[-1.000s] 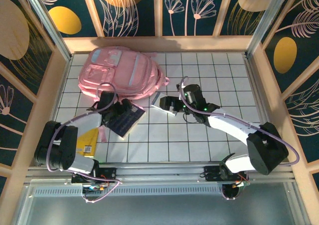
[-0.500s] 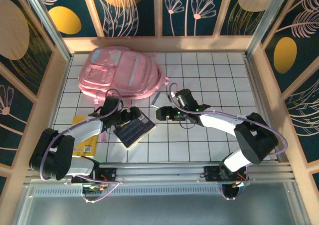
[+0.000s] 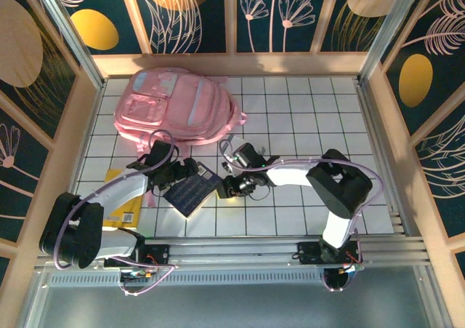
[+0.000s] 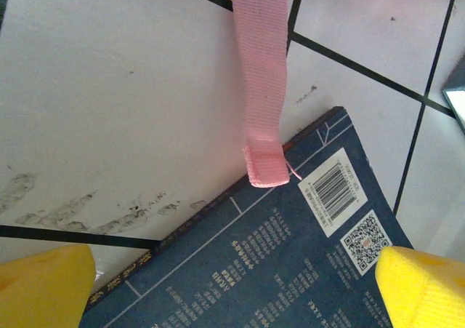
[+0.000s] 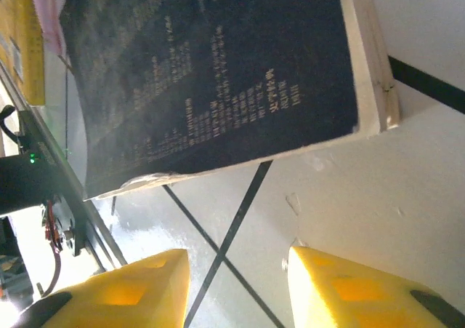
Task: Pack the student bag
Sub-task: Rotate the book at the bottom-center of the table.
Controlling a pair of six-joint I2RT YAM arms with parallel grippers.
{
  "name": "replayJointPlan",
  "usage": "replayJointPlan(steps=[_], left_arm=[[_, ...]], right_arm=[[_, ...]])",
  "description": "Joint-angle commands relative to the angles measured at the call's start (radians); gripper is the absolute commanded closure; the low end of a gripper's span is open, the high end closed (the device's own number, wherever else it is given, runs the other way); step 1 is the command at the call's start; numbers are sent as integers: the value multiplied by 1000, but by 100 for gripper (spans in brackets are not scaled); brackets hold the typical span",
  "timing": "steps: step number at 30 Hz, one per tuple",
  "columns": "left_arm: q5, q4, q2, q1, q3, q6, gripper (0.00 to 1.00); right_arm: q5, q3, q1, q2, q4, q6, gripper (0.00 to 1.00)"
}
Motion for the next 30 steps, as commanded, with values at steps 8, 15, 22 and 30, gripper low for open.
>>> replayJointPlan(steps=[8, 15, 22, 30], left_arm=[[139, 69, 50, -1, -90, -48, 1], [259, 100, 25, -7, -110, -70, 2], [380, 168, 21, -27, -145, -105, 3], [413, 221, -4, -61, -176, -140, 8]], right_arm=[[-20, 162, -19, 150, 46, 51, 56], [-27, 228, -78, 164, 80, 102, 53], [77, 241, -114, 133, -26, 86, 38], [67, 127, -96, 45, -85, 66, 39]])
